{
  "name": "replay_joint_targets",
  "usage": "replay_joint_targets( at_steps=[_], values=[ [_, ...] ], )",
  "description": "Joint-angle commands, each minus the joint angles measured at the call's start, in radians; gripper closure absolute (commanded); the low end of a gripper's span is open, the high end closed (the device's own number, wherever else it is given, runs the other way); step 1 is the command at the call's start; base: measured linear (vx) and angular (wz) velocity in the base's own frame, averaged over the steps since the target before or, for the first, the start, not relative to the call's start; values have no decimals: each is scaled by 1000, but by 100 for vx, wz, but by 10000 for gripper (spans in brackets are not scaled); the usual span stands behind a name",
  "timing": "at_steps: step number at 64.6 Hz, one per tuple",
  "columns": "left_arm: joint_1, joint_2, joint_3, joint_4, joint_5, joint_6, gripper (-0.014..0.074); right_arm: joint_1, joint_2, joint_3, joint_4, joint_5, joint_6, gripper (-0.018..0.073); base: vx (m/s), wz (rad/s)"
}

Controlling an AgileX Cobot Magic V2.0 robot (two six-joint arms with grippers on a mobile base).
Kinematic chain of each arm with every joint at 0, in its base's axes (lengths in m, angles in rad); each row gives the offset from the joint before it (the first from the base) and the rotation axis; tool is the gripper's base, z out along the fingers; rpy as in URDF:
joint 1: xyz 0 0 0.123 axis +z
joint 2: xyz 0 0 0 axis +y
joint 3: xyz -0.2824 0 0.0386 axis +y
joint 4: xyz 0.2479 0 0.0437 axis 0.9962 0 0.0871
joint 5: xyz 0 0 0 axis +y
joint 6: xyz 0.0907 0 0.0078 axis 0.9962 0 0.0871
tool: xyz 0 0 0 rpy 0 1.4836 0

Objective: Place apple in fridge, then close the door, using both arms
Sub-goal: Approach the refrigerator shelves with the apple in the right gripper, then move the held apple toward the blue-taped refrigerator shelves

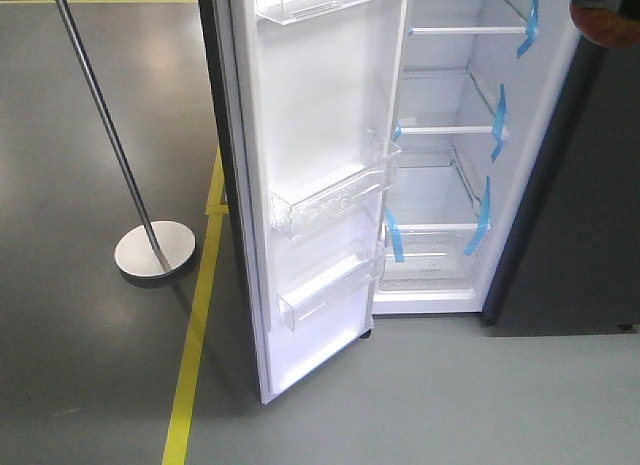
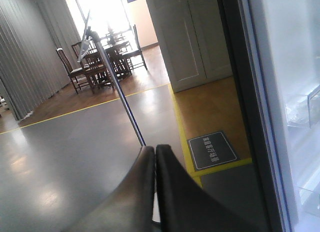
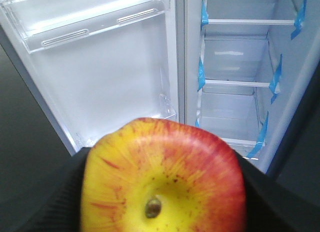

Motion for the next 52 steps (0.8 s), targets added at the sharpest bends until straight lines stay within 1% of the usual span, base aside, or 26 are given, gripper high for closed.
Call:
replay_joint_targets(
  at_steps=[1,52],
  values=[
    [-3,-5,-16,-4,-73,-4,603,-5,-27,-28,15,-73,-6,524,12,5],
    [-3,-5,-16,-4,-73,-4,603,-5,-27,-28,15,-73,-6,524,12,3]
  ],
)
